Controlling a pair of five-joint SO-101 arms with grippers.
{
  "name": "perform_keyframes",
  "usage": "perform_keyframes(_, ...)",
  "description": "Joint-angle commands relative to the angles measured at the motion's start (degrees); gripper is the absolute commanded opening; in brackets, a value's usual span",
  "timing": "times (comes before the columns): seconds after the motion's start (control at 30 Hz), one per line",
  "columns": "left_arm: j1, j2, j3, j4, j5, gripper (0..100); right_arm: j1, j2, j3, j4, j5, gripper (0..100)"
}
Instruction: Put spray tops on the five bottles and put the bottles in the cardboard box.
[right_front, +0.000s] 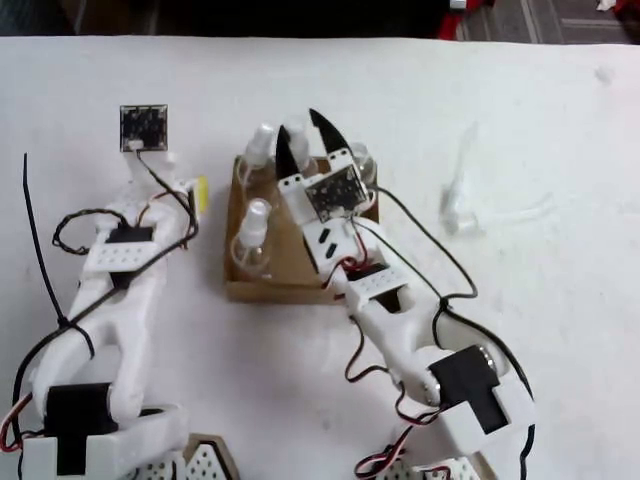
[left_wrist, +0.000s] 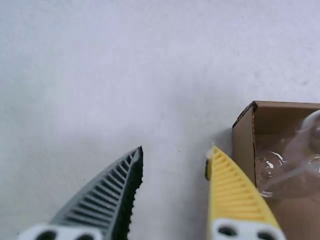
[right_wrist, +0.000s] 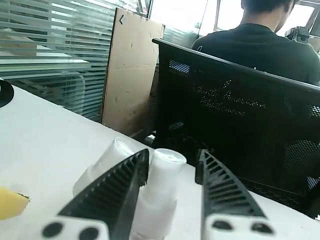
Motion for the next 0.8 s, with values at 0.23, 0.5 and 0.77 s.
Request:
perform_keyframes(0.23,0.5,-2.0,-0.4,-1.3,-0.7,20,0.4,-7.7,2.9,-1.5,-0.6,12.7)
perform_keyframes(0.5,0.5,-2.0,-0.4,-1.3,-0.7,20,0.5,-19.5,8.9,-1.0,-0.6,12.7)
perform_keyframes(0.77,0.5,-1.7,-0.4,-1.3,-0.7,20,4.3,-28.8,10.3,0.4,-0.6,12.6)
